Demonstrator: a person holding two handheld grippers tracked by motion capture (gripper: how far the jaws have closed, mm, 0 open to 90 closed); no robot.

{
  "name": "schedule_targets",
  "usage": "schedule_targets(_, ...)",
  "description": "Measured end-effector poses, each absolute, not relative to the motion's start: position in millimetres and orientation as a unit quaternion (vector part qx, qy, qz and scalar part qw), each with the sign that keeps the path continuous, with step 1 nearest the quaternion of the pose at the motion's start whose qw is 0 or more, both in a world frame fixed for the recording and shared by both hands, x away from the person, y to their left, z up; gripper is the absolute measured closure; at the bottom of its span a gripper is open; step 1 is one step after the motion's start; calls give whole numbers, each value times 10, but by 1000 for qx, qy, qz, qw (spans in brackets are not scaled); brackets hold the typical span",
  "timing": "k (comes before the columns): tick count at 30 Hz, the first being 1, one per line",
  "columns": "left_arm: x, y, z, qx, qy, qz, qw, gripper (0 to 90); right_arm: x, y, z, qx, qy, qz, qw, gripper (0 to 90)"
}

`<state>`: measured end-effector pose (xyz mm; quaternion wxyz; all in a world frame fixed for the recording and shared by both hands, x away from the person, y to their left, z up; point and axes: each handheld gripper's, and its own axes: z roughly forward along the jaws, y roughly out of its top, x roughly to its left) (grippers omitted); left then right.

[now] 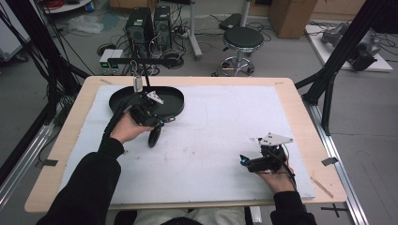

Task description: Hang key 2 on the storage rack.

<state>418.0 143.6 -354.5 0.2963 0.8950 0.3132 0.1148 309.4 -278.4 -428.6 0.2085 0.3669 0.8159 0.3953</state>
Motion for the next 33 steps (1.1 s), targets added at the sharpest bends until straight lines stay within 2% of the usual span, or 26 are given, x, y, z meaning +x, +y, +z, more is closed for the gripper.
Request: schedule_targets(33,4322,1745,-2855,858,325,184,352,844,3074,-2781,-4283,365,817,394,210,8)
